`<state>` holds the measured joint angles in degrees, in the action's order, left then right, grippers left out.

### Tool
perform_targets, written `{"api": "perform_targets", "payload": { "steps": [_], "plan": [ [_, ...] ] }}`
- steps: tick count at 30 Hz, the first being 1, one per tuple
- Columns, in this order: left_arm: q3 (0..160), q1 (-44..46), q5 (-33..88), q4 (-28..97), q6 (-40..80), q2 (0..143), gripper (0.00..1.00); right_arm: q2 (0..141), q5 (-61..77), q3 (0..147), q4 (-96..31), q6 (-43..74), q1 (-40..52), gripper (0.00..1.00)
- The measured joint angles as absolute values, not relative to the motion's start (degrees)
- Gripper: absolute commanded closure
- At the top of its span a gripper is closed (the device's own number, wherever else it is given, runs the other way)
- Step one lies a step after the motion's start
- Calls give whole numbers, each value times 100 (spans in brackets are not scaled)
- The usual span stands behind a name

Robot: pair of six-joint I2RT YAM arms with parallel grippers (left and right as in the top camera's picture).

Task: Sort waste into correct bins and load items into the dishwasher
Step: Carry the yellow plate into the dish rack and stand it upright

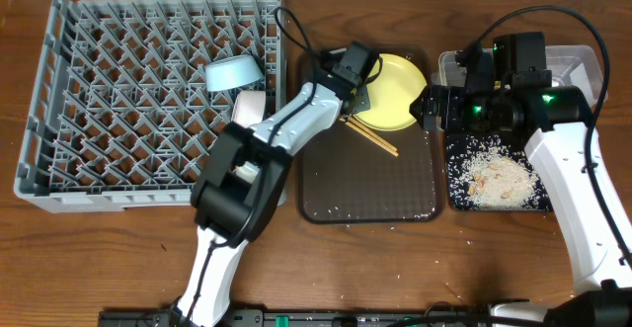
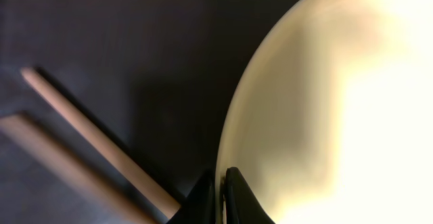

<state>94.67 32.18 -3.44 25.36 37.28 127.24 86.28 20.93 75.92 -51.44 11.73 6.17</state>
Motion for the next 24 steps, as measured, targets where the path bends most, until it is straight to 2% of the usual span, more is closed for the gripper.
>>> {"api": "perform_targets", "payload": {
  "steps": [9, 17, 24],
  "plan": [
    [9432, 3190, -1066, 3168, 2698, 10958, 92, 8628, 2093, 7590, -5144, 1173, 617, 1],
    [9432, 3168, -2565, 3732, 1474, 10066, 93, 8628, 2095, 7590, -5144, 1173, 617, 1],
    [9432, 2740, -3898, 3918, 427, 9662, 93, 8628, 2093, 7592, -5144, 1173, 617, 1]
  ]
}}
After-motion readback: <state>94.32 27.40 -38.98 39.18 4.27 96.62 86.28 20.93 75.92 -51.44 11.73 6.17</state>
